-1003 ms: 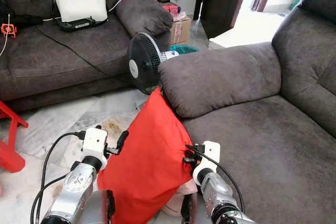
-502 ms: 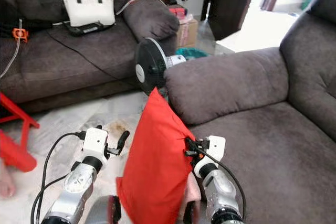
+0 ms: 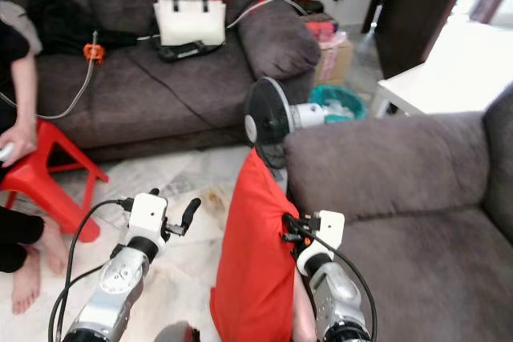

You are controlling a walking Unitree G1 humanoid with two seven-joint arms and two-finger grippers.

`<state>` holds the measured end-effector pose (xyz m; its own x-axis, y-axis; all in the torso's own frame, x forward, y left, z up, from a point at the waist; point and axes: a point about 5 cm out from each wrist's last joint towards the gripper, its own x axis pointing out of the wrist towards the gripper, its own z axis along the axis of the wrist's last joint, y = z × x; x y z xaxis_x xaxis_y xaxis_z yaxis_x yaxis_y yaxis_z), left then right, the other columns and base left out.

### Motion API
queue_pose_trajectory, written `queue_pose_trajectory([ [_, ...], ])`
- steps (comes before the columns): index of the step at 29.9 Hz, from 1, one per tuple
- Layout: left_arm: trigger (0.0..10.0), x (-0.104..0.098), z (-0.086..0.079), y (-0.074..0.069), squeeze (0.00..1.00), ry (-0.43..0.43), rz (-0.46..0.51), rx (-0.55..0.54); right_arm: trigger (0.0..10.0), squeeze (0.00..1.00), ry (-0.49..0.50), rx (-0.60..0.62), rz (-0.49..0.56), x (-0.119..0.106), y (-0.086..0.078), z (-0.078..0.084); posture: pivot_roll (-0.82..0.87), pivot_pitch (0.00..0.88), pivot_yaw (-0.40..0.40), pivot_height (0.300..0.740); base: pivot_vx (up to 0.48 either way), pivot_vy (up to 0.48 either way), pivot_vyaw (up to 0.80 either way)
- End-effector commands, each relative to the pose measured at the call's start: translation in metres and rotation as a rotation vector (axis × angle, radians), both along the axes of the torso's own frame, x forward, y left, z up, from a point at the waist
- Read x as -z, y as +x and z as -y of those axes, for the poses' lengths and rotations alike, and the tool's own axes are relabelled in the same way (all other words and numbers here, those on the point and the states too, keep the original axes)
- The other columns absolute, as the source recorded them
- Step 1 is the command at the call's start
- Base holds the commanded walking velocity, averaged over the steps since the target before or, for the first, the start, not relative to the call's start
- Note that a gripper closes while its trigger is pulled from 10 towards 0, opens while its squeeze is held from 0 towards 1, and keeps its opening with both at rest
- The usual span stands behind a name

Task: Move the pillow to the sofa from floor

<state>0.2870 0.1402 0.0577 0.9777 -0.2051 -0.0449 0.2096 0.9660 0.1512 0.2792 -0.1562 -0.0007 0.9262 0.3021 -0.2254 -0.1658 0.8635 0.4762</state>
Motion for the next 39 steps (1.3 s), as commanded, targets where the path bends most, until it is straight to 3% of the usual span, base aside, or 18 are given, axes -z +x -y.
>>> queue_pose_trajectory([
  [1,10.0,0.0001,-0.0014,0.0001,0.00,0.012,-0.001,0.005,10.0,0.00,-0.023,0.048,0.160,-0.0286,0.0196,0.0117,0.14,0.000,-0.058,0.740,0.000,0.000,0.00],
  [39,10.0,0.0038,0.0014,-0.0011,0.00,0.048,-0.014,0.027,10.0,0.00,-0.030,0.099,0.152,-0.0314,0.0208,0.0117,0.14,0.000,-0.051,0.740,0.000,-0.023,0.00],
])
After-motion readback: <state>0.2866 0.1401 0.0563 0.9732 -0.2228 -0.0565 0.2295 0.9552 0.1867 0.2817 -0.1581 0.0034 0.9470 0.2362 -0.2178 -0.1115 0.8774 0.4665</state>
